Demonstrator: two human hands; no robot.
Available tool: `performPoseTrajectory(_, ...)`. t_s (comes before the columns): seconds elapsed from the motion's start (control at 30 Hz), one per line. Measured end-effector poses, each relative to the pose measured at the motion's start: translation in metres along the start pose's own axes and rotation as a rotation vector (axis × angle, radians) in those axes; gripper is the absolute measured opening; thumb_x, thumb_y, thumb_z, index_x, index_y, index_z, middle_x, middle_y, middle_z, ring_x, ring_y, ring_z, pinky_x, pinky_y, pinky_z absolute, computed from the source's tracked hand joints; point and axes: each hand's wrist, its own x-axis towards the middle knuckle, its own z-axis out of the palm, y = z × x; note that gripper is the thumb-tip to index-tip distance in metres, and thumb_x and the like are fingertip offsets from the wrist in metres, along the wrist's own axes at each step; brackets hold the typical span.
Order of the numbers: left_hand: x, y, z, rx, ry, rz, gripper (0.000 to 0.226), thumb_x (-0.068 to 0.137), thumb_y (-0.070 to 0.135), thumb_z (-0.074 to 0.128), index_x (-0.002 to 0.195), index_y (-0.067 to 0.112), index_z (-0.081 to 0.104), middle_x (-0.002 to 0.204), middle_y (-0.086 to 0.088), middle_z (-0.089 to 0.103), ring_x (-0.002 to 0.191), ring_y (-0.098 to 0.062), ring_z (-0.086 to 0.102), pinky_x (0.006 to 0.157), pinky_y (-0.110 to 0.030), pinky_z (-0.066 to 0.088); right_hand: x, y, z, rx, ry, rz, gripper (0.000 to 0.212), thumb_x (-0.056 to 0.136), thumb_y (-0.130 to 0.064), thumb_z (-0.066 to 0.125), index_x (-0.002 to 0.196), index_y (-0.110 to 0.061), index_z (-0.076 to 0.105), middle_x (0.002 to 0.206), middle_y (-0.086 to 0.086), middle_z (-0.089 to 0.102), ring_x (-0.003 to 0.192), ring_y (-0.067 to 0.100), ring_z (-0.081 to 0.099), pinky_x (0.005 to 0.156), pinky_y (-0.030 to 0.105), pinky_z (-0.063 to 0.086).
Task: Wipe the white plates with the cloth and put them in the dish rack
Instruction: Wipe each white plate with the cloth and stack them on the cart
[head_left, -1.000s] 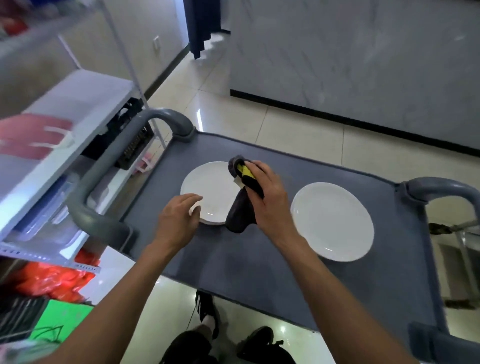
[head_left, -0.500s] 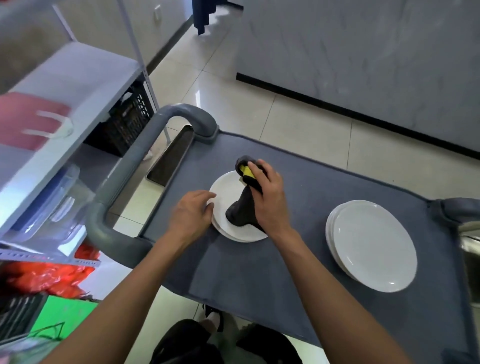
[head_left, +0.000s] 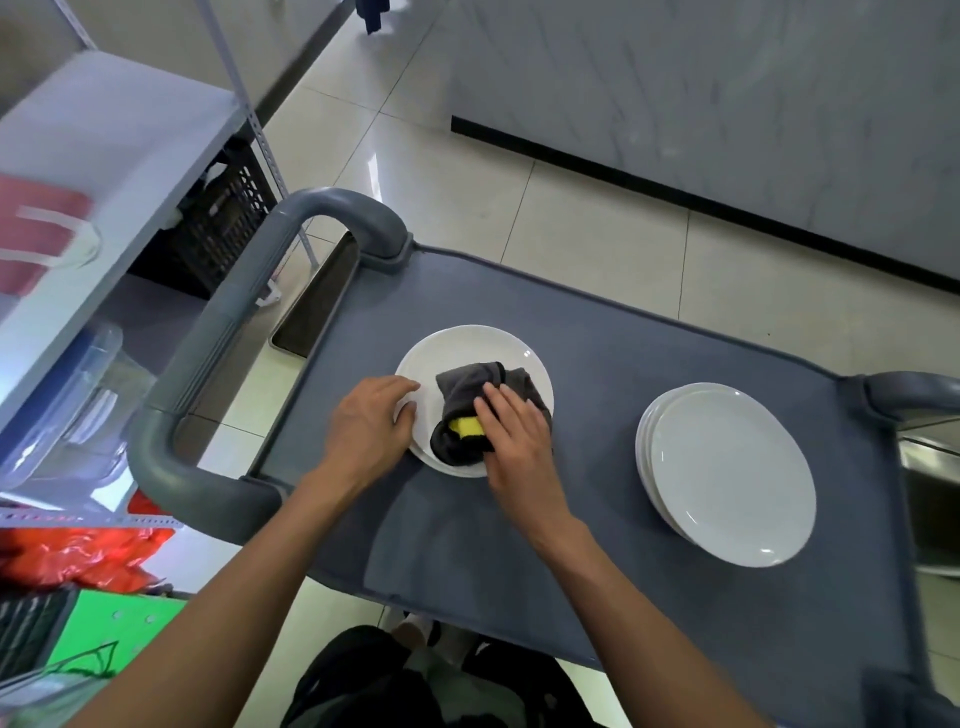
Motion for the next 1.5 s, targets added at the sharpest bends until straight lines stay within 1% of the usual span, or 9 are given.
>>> performPoseTrajectory(0.13, 0.002, 0.002, 0.004, 0.033, 0.004, -0.002, 0.029, 0.088, 0.011, 0.069, 0.117, 0.009, 0.072, 0.12, -0.007, 0.07, 0.112, -0.03, 0.061, 0.098, -0.041, 0.049, -0.009, 0.001, 0.009, 0.021, -0.153, 0.086, 0.062, 0.096, -0.033, 0.06, 0.152, -0.016, 0.042, 0.164, 0.005, 0.029, 0.154, 0.026, 0.018, 0.124, 0.054, 0.013)
performPoseTrajectory(0.2, 0.005, 0.002, 0.005, 0.033, -0.006, -0.033, 0.032, 0.088, 0.009, 0.068, 0.12, 0.005, 0.07, 0.123, -0.011, 0.068, 0.115, -0.031, 0.06, 0.102, -0.04, 0.046, -0.006, 0.002, 0.012, -0.026, -0.179, 0.103, 0.064, 0.098, -0.042, 0.056, 0.155, -0.02, 0.037, 0.166, 0.004, 0.022, 0.156, 0.026, 0.012, 0.125, 0.053, 0.009)
performPoseTrajectory(0.43, 0.013, 0.009, 0.005, -0.036, -0.091, -0.208, 0.045, 0.091, 0.015, 0.066, 0.134, 0.004, 0.06, 0.13, -0.013, 0.061, 0.116, -0.031, 0.059, 0.105, -0.039, 0.042, 0.014, 0.011, 0.014, -0.078, -0.238, 0.118, 0.071, 0.095, -0.051, 0.056, 0.158, -0.031, 0.03, 0.169, 0.006, 0.006, 0.156, 0.031, 0.001, 0.124, 0.054, 0.002)
performPoseTrajectory(0.67, 0.025, 0.018, -0.004, -0.189, -0.13, -0.42, 0.049, 0.088, 0.02, 0.066, 0.135, 0.01, 0.06, 0.125, -0.008, 0.067, 0.114, -0.027, 0.062, 0.1, -0.035, 0.047, 0.023, 0.012, 0.025, -0.083, -0.334, 0.121, 0.075, 0.1, -0.053, 0.045, 0.161, -0.028, 0.011, 0.169, 0.003, -0.008, 0.156, 0.028, -0.007, 0.125, 0.05, 0.006)
performPoseTrajectory(0.9, 0.038, 0.022, -0.008, -0.243, -0.174, -0.54, 0.012, 0.085, 0.018, 0.061, 0.086, 0.006, 0.064, 0.088, -0.009, 0.067, 0.087, -0.032, 0.064, 0.07, -0.036, 0.05, 0.022, 0.008, 0.031, -0.144, -0.303, 0.126, 0.076, 0.097, -0.059, 0.045, 0.161, -0.029, 0.018, 0.17, 0.005, 0.0, 0.156, 0.033, 0.0, 0.122, 0.06, 0.009)
performPoseTrajectory(1.03, 0.042, 0.021, -0.011, -0.347, -0.184, -0.56, 0.011, 0.086, 0.011, 0.06, 0.079, 0.018, 0.056, 0.086, -0.011, 0.058, 0.075, -0.03, 0.061, 0.085, -0.053, 0.057, 0.022, 0.007, 0.032, -0.15, -0.292, 0.139, 0.076, 0.096, -0.059, 0.047, 0.16, -0.029, 0.021, 0.17, 0.006, 0.003, 0.155, 0.034, 0.004, 0.121, 0.061, 0.012)
performPoseTrajectory(1.13, 0.041, 0.021, -0.012, -0.433, -0.174, -0.605, 0.023, 0.087, 0.004, 0.058, 0.068, 0.017, 0.059, 0.092, -0.024, 0.07, 0.087, -0.04, 0.07, 0.083, -0.054, 0.059, 0.021, 0.009, 0.032, -0.142, -0.281, 0.135, 0.074, 0.096, -0.057, 0.049, 0.16, -0.029, 0.022, 0.17, 0.005, 0.004, 0.155, 0.033, 0.005, 0.121, 0.06, 0.015)
performPoseTrajectory(1.23, 0.039, 0.023, -0.011, -0.45, -0.168, -0.618, 0.023, 0.089, 0.003, 0.057, 0.07, 0.016, 0.063, 0.1, -0.025, 0.071, 0.085, -0.036, 0.07, 0.082, -0.052, 0.06, 0.02, 0.012, 0.031, -0.1, -0.272, 0.13, 0.073, 0.097, -0.056, 0.049, 0.16, -0.031, 0.021, 0.17, 0.003, 0.002, 0.156, 0.031, 0.004, 0.122, 0.057, 0.014)
performPoseTrajectory(1.5, 0.04, 0.025, -0.012, -0.368, -0.169, -0.545, 0.007, 0.087, 0.013, 0.065, 0.089, 0.017, 0.07, 0.093, -0.008, 0.072, 0.088, -0.029, 0.069, 0.083, -0.048, 0.06, 0.019, 0.012, 0.026, -0.016, -0.265, 0.14, 0.074, 0.098, -0.053, 0.051, 0.16, -0.031, 0.018, 0.17, 0.002, -0.001, 0.156, 0.029, 0.0, 0.123, 0.054, 0.01)
